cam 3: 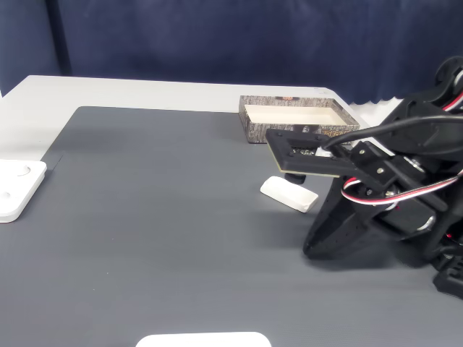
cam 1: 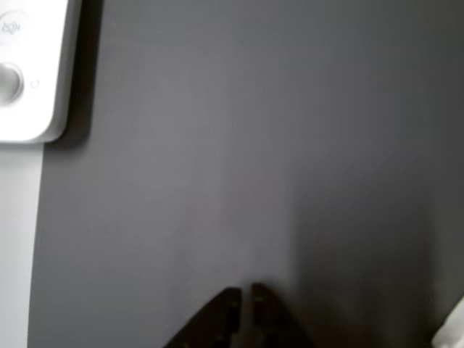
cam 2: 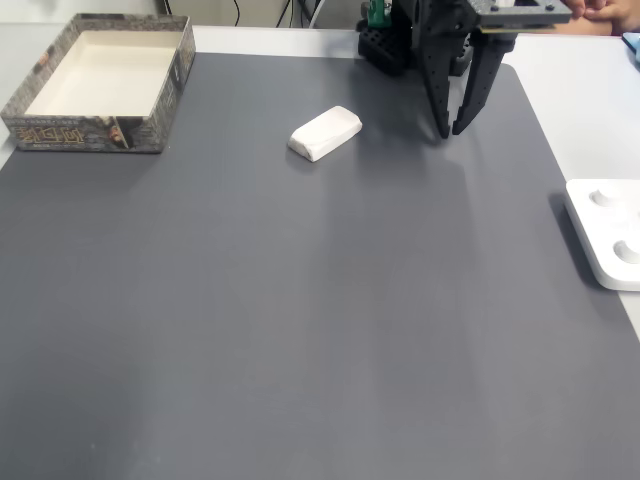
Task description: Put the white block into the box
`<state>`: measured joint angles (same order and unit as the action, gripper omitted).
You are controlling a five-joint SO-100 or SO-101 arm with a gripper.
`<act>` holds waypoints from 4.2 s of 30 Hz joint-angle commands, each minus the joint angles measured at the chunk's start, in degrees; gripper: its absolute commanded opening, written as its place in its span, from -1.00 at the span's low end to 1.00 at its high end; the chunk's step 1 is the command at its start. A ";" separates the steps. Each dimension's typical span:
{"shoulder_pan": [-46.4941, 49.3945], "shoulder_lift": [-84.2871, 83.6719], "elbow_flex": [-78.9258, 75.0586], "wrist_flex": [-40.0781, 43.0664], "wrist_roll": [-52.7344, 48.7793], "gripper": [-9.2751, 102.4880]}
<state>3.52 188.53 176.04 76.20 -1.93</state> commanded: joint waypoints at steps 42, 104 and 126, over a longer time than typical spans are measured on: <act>1.23 2.02 1.14 0.09 -0.09 -0.86; 27.95 -63.54 -46.58 -3.16 4.75 -0.86; 33.05 -83.50 -59.15 -0.18 2.90 -0.86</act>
<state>36.39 104.77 119.53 79.98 3.69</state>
